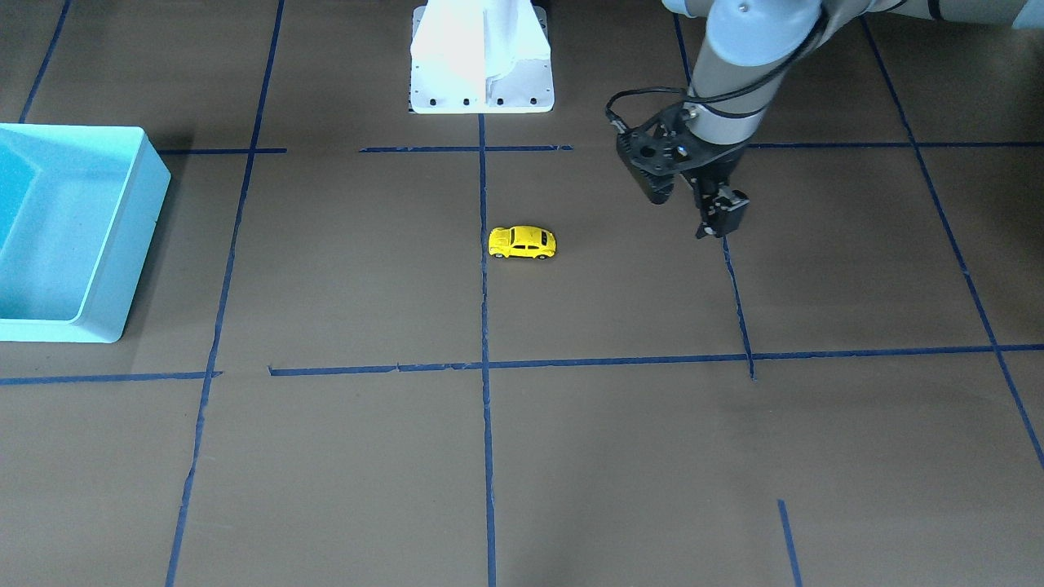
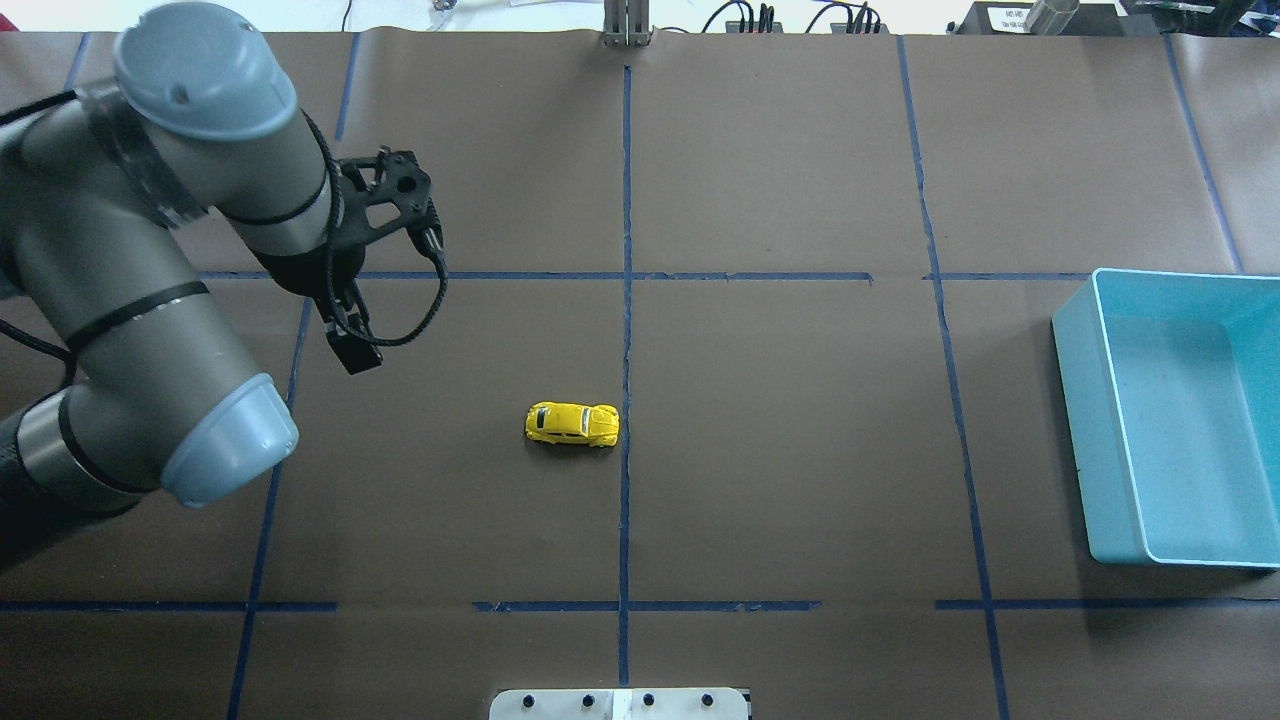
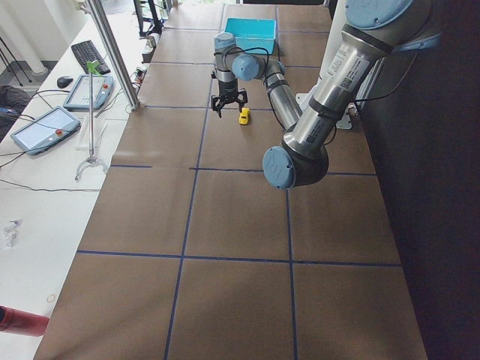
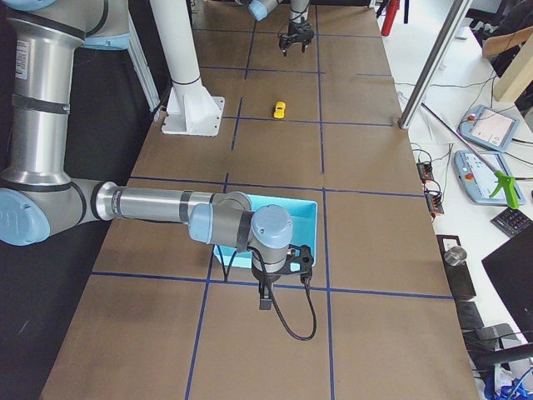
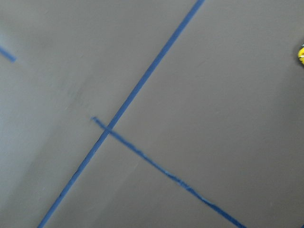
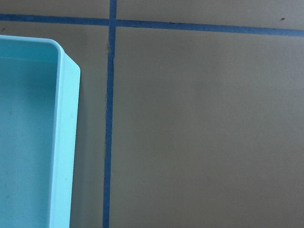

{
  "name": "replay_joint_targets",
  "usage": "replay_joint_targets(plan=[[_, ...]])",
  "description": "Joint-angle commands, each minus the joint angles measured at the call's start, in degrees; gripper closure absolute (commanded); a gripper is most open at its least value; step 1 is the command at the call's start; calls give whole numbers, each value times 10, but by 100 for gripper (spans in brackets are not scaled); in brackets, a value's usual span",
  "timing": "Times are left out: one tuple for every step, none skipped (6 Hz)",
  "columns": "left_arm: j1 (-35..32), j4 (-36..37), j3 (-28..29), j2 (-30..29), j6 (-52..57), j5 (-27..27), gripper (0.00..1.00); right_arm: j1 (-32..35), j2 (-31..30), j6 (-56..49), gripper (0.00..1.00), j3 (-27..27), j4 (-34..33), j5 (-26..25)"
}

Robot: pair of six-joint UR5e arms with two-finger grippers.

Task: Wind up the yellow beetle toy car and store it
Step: 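Move the left gripper over the yellow beetle toy car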

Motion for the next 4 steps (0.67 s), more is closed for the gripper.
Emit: replay_joint_targets(plan=[[42,-86,20,-1,49,14,0,0,0,0,0,0,0,-6],[57,-96,30,-5,82,33,0,0,0,-2,0,0,2,-6],[68,-123,45,-7,65,33,0,0,0,-3,0,1,2,-6],[96,-133,64,-25,54,35,0,0,0,-3,0,0,2,-5]])
